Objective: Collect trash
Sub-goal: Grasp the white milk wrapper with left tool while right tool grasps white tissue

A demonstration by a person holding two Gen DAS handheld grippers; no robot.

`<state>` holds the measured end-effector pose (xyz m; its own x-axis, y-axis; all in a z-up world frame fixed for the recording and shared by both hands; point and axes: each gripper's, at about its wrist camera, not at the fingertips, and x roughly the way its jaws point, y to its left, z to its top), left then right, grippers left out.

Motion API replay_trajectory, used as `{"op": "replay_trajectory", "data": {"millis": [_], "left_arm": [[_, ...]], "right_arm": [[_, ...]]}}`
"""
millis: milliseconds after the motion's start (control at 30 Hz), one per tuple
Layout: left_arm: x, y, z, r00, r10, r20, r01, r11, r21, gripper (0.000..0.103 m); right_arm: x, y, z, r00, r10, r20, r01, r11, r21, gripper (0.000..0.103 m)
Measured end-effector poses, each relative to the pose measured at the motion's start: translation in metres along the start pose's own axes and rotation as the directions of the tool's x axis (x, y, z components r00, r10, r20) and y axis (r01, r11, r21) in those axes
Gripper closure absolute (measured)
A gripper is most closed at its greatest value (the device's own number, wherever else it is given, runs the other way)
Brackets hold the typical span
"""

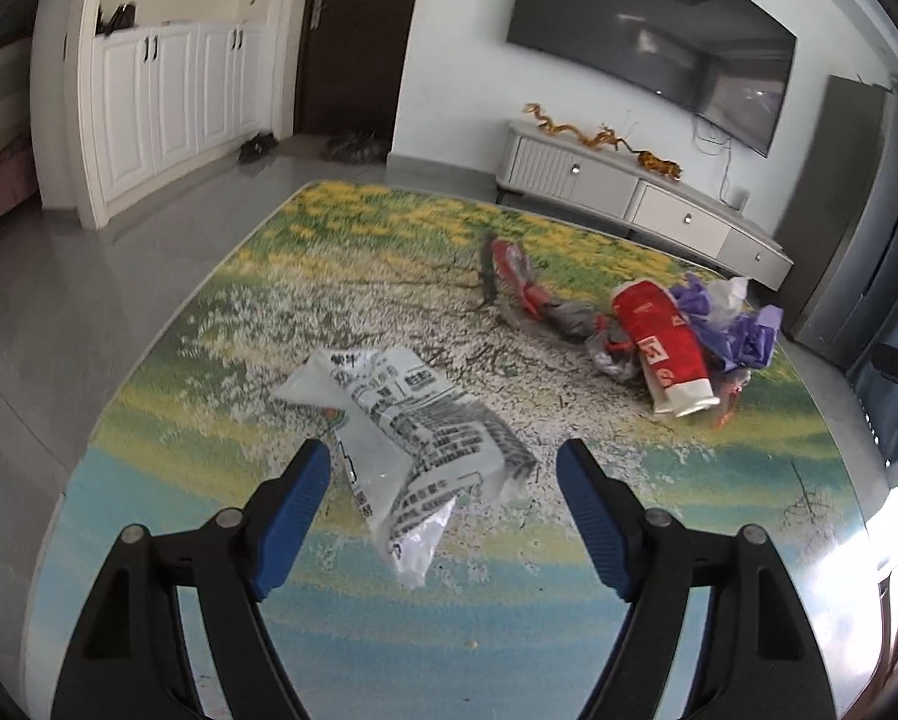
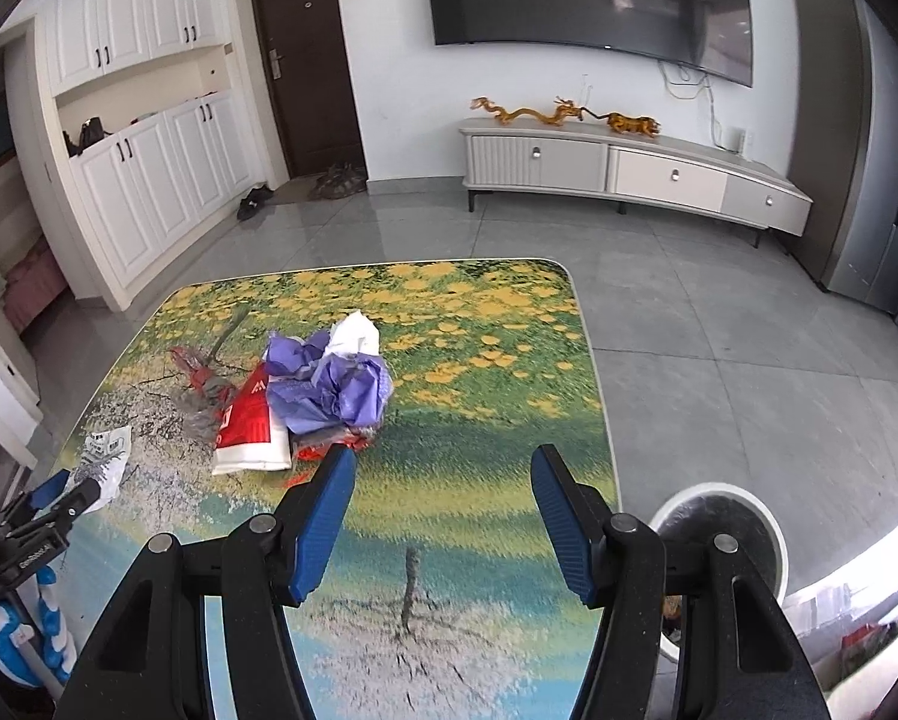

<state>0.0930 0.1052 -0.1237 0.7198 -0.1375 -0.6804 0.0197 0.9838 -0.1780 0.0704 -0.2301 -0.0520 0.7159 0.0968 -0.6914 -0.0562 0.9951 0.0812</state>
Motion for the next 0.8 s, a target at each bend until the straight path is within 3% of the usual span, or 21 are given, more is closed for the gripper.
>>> {"op": "replay_trajectory", "data": {"millis": [267, 333, 367, 400, 600, 700, 800], "left_arm": [[0.014, 0.013, 0.007, 0.999, -0.011, -0.030, 0.009, 0.996, -0.085, 0.028], [0.017, 0.015, 0.007, 0.999, -0.021, -0.039, 0.017, 0.995, -0.097, 0.038], [0.020, 0.016, 0.007, 0.998, -0.031, -0.047, 0.026, 0.995, -0.101, 0.051], [0.021, 0.016, 0.007, 0.998, -0.037, -0.053, 0.031, 0.994, -0.103, 0.054], [0.020, 0.015, 0.005, 0.996, -0.075, -0.046, 0.071, 0.993, -0.096, 0.068], [0.019, 0.013, 0.004, 0.995, -0.086, -0.042, 0.082, 0.993, -0.083, 0.072], [0.017, 0.010, 0.003, 0.995, -0.094, -0.039, 0.091, 0.994, -0.064, 0.074]], "right_arm": [[0.036, 0.015, 0.021, 0.999, 0.051, -0.014, -0.051, 0.997, -0.052, 0.044], [0.046, 0.020, 0.025, 0.998, 0.064, -0.022, -0.065, 0.996, -0.065, 0.044], [0.051, 0.022, 0.027, 0.997, 0.073, -0.027, -0.075, 0.995, -0.069, 0.044], [0.056, 0.023, 0.029, 0.996, 0.085, -0.032, -0.087, 0.994, -0.068, 0.044], [0.076, 0.030, 0.045, 0.987, 0.154, -0.051, -0.157, 0.986, -0.053, 0.044], [0.085, 0.031, 0.053, 0.987, 0.151, -0.063, -0.154, 0.987, -0.051, 0.045], [0.096, 0.028, 0.058, 0.985, 0.149, -0.085, -0.152, 0.988, -0.028, 0.051]]}}
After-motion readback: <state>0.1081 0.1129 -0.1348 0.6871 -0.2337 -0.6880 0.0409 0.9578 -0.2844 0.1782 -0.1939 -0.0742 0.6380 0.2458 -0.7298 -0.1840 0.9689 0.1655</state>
